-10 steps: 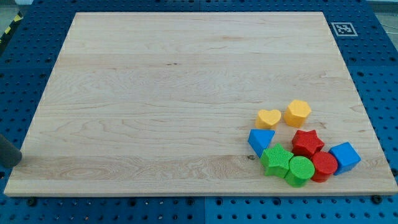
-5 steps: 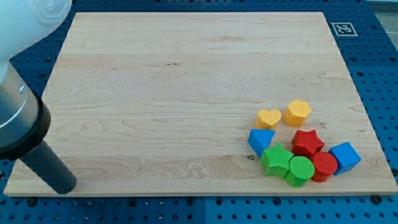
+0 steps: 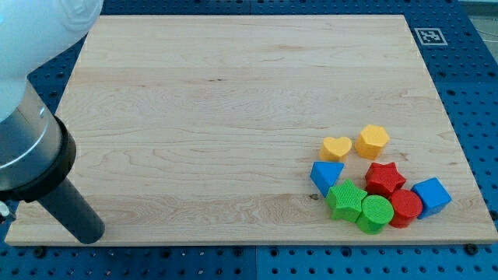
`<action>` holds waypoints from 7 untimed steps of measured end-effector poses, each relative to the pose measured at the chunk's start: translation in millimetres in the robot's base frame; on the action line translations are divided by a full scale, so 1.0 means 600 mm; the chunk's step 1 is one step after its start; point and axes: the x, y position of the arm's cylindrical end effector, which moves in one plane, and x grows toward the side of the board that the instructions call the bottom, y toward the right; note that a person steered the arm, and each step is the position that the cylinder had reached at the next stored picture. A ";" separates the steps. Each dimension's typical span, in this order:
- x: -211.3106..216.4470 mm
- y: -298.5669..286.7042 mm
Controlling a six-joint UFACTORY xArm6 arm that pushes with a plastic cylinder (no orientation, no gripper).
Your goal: Move your arm to the bottom left corner
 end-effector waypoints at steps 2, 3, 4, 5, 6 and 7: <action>-0.003 -0.003; -0.019 -0.108; -0.026 -0.180; -0.014 -0.179; -0.001 -0.174; -0.002 -0.161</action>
